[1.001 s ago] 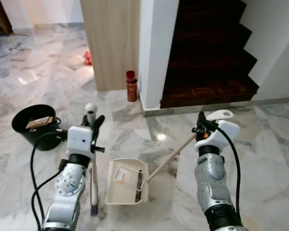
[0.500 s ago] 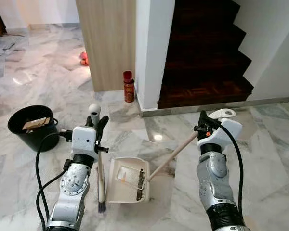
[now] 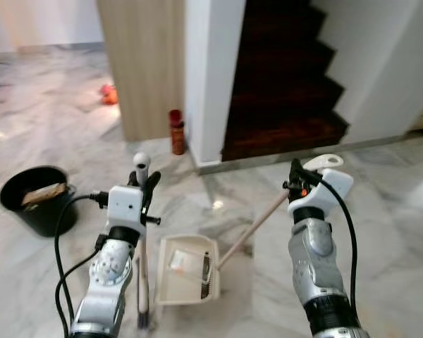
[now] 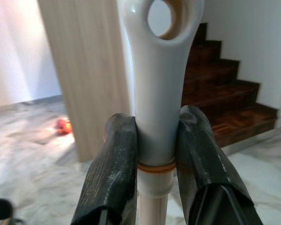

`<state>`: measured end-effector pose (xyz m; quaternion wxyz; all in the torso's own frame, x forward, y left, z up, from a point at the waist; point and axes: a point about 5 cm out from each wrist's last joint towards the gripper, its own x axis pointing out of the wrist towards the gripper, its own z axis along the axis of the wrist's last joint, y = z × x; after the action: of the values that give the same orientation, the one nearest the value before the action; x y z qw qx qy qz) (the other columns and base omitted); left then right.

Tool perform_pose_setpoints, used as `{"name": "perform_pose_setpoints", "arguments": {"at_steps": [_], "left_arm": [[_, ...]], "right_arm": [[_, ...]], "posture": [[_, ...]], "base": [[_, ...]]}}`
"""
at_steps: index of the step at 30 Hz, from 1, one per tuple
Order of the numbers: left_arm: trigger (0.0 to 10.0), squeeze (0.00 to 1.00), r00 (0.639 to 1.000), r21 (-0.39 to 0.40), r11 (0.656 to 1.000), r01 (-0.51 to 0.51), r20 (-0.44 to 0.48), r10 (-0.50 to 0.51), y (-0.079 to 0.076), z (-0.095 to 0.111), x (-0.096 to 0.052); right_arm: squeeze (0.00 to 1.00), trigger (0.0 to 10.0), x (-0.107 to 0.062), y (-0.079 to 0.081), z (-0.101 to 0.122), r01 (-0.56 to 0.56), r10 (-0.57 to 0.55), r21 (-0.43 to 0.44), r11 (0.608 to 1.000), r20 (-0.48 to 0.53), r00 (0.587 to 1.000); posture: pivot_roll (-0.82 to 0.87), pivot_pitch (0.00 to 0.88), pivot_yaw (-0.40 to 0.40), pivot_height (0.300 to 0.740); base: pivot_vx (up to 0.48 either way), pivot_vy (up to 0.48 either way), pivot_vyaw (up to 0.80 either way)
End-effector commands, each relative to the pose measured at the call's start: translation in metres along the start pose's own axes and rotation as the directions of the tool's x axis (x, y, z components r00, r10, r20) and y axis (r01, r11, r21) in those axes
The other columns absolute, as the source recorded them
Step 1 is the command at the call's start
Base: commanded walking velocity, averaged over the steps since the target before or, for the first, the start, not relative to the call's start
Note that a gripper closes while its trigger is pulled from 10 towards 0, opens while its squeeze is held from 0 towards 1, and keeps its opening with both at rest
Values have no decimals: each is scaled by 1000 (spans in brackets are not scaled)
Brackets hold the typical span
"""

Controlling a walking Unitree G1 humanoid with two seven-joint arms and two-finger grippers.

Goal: Sweep floor

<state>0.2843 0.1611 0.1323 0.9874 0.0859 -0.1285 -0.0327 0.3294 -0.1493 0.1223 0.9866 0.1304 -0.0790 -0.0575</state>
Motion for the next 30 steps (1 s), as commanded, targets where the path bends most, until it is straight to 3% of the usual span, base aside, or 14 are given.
{"name": "perform_pose_setpoints", "arguments": {"at_steps": [1,26,30], "left_arm": [[10000,0,999,1,1000,8,49,-8,-3,10,5],[10000,0,999,-2,1000,4,39,-4,-3,7,2],[10000,0,999,-3,1000,2,37,-2,-3,7,1]], "right_arm": [[0,10000,6,7,20,-18,16,21,1000,87,996],[0,10000,7,13,18,-41,39,24,999,61,997],[0,10000,7,15,17,-41,39,30,999,50,998]], "posture": [[33,0,-61,740],[40,0,-70,740],[43,0,-72,740]], "base": [[0,480,0],[0,480,0],[0,480,-600]]}}
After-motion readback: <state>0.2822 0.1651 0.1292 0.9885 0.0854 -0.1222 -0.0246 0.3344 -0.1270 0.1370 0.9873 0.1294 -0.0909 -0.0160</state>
